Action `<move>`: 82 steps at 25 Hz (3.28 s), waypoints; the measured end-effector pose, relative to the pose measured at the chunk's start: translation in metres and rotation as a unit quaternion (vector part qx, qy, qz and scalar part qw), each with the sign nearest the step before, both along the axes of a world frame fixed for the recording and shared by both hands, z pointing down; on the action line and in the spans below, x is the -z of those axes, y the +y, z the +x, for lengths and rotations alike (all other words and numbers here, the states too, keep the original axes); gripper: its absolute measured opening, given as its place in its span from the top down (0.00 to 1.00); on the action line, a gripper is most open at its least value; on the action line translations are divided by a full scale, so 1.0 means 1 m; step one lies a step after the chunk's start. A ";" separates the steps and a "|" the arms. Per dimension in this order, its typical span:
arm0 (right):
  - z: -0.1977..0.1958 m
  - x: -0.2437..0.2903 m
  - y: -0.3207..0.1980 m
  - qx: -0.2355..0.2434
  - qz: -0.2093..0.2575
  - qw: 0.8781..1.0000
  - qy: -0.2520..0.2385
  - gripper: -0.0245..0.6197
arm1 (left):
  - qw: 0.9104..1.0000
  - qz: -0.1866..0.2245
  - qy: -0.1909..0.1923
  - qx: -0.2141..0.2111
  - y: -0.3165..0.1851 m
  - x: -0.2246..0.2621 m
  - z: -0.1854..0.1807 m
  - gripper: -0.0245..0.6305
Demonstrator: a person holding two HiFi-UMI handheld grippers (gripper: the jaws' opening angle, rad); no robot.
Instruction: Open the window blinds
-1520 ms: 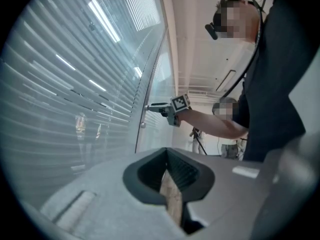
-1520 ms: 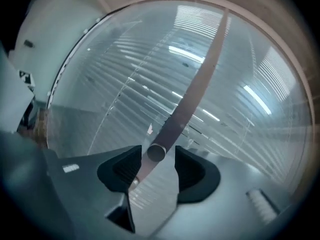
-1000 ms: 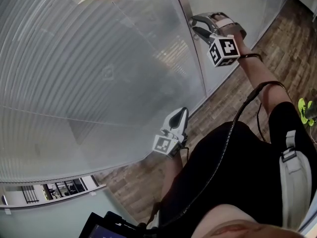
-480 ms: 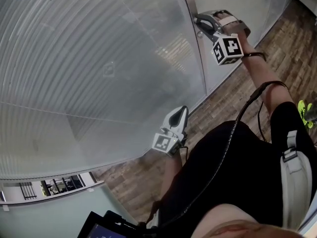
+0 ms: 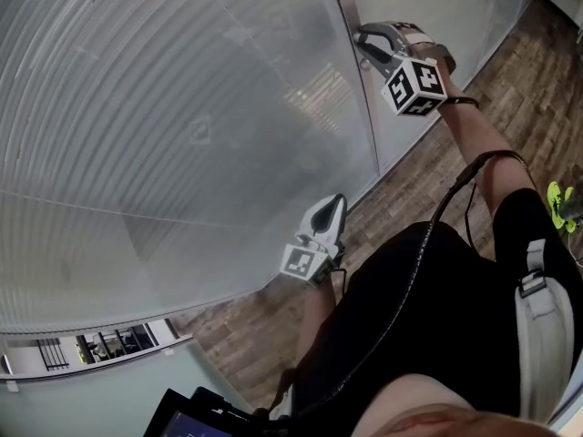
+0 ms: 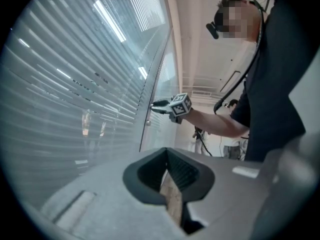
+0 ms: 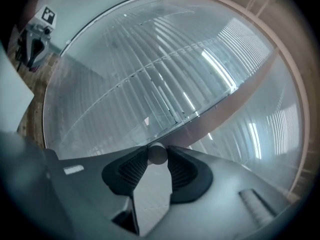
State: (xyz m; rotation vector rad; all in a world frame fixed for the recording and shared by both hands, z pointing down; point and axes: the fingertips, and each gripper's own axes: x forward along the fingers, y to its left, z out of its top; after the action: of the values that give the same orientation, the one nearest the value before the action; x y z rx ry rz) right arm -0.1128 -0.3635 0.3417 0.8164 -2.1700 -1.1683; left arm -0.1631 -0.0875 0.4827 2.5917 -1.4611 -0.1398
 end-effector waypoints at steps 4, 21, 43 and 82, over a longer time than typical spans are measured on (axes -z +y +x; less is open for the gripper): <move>0.002 0.001 -0.002 -0.004 -0.062 0.996 -0.060 0.76 | 1.000 -0.001 -0.001 0.001 0.000 -0.001 -0.001 0.96; 0.010 0.000 -0.018 -0.013 -0.332 0.883 -0.332 0.76 | 1.000 -0.004 0.003 -0.002 -0.001 -0.001 0.001 0.96; 0.010 0.003 -0.018 -0.009 -0.373 0.845 -0.383 0.76 | 1.000 -0.002 0.003 0.004 0.001 0.002 0.001 0.96; 0.000 -0.007 -0.006 0.003 0.104 0.989 0.108 0.76 | 0.999 -0.007 0.029 0.021 0.003 -0.004 -0.014 0.96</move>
State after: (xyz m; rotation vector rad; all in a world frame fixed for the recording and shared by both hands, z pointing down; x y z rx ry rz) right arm -0.1132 -0.3691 0.3485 0.7310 -1.8979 -1.4329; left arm -0.1774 -0.0843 0.4862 2.5255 -1.4928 -0.2074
